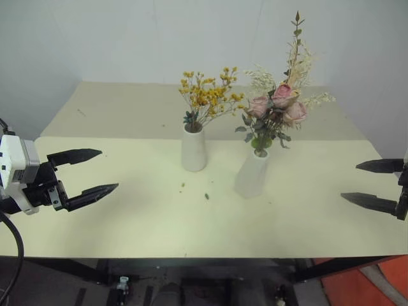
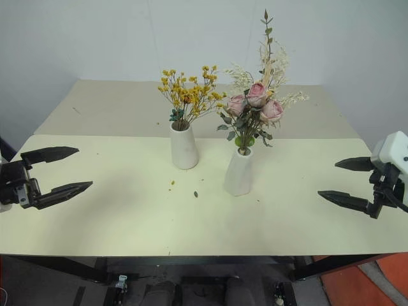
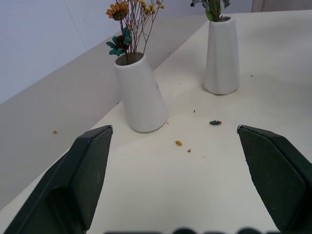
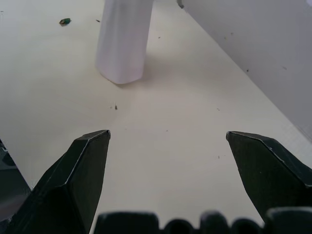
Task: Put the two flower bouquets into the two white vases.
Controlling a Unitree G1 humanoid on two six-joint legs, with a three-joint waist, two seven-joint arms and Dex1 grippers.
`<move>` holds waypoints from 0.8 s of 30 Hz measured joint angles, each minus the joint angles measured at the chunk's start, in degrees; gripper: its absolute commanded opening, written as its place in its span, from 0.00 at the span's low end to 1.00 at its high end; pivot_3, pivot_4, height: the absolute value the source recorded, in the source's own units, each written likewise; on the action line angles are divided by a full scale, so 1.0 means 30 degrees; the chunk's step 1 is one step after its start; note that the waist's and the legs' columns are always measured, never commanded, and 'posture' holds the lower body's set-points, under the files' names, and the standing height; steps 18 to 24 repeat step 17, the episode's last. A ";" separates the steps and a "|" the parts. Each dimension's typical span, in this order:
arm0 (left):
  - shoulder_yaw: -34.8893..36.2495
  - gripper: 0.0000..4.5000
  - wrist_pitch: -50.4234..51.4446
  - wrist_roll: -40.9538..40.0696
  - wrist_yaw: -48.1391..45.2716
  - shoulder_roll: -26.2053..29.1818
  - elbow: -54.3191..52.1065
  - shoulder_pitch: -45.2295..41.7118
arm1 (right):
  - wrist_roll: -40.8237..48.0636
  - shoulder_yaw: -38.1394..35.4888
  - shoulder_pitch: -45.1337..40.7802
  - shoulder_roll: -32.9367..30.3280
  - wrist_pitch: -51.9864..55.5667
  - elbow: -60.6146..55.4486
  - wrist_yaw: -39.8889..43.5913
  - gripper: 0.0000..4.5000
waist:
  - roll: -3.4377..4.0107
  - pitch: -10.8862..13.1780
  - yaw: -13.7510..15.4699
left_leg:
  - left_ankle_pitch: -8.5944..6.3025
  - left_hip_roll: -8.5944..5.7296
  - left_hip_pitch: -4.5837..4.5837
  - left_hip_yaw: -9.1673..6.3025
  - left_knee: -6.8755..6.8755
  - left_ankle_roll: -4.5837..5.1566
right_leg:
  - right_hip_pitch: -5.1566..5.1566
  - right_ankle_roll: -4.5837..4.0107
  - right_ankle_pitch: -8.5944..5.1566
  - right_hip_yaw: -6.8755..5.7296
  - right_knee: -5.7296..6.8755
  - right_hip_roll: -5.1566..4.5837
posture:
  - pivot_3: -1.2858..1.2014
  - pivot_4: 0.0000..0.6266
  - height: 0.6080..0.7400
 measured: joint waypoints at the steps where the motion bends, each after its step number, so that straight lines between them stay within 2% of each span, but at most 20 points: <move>1: 0.0169 0.99 0.0057 -0.0096 0.0068 0.0000 -0.0197 0.0205 | -0.0128 0.0218 -0.0199 -0.0013 -0.0095 0.0089 0.0065 1.00 | 0.0002 0.0001 -0.0009 | 0.0000 0.0000 -0.0004 0.0001 -0.0001 -0.0001 | -0.0006 -0.0002 -0.0001 0.0001 -0.0001 0.0000 | 0.52 0.24 1.00; 9: 0.0964 0.99 0.0436 -0.0794 0.0184 0.0002 -0.0935 0.1023 | -0.0713 0.0844 -0.0399 -0.0014 -0.0486 0.0663 0.0499 1.00 | 0.0011 0.0007 0.0005 | -0.0001 -0.0006 -0.0011 0.0006 -0.0003 -0.0003 | -0.0012 -0.0006 -0.0005 0.0001 -0.0001 -0.0004 | 0.52 0.24 1.00; 24: 0.0241 0.99 0.0128 -0.0773 0.0000 0.0411 -0.0294 0.0135 | -0.1066 0.0098 0.0430 0.0033 -0.0534 0.0363 0.0875 1.00 | 0.0015 0.0009 0.0069 | -0.0002 -0.0011 -0.0021 0.0003 -0.0005 -0.0004 | -0.0017 -0.0009 -0.0007 0.0000 -0.0003 -0.0004 | 0.52 0.24 1.00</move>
